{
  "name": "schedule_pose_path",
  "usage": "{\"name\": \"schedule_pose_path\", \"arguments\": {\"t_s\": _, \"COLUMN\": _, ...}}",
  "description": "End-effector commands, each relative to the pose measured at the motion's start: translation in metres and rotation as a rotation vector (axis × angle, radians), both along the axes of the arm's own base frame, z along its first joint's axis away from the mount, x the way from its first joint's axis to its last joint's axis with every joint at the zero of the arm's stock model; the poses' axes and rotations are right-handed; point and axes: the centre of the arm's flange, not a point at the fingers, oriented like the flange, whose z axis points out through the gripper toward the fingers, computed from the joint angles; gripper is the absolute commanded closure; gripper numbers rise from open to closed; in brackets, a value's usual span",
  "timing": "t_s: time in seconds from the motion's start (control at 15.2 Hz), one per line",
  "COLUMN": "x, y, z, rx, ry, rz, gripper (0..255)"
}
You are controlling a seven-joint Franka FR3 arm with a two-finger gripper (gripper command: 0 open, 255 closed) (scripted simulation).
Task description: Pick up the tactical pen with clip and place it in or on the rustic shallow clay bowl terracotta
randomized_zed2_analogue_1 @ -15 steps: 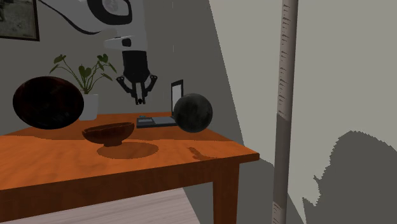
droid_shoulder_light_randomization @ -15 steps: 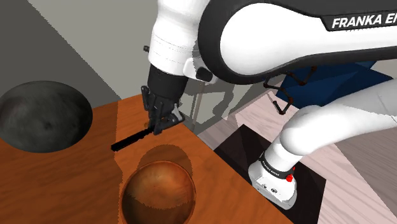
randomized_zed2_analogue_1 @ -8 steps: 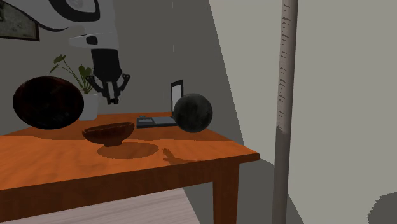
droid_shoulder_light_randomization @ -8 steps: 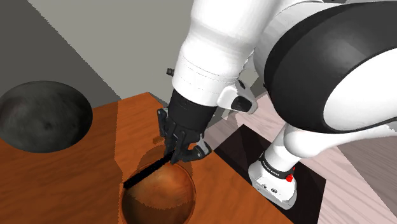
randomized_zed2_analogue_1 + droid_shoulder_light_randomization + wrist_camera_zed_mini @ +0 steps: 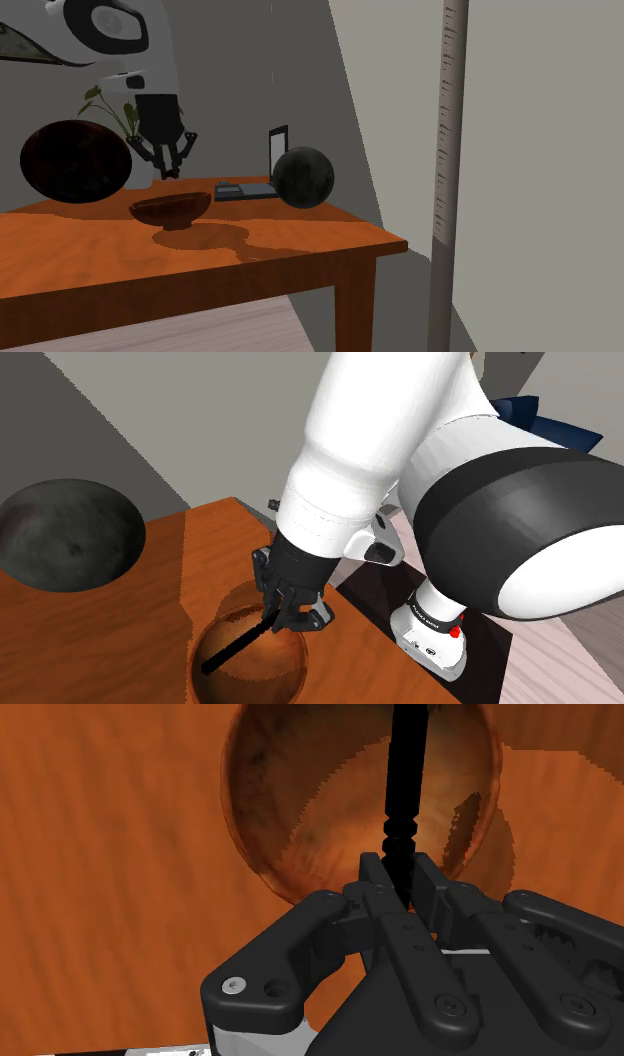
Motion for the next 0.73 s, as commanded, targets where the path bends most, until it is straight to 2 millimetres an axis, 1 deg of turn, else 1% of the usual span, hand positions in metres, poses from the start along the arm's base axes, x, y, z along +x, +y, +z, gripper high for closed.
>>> {"name": "schedule_pose_path", "arguments": {"t_s": 0.0, "x": -0.001, "y": -0.001, "z": -0.011, "rx": 0.0, "ry": 0.0, "rz": 0.0, "gripper": 255}}
{"name": "schedule_pose_path", "arguments": {"t_s": 0.4, "x": -0.001, "y": -0.001, "z": -0.042, "rx": 0.0, "ry": 0.0, "rz": 0.0, "gripper": 255}}
{"name": "schedule_pose_path", "arguments": {"t_s": 0.66, "x": -0.001, "y": -0.001, "z": -0.042, "rx": 0.0, "ry": 0.0, "rz": 0.0, "gripper": 255}}
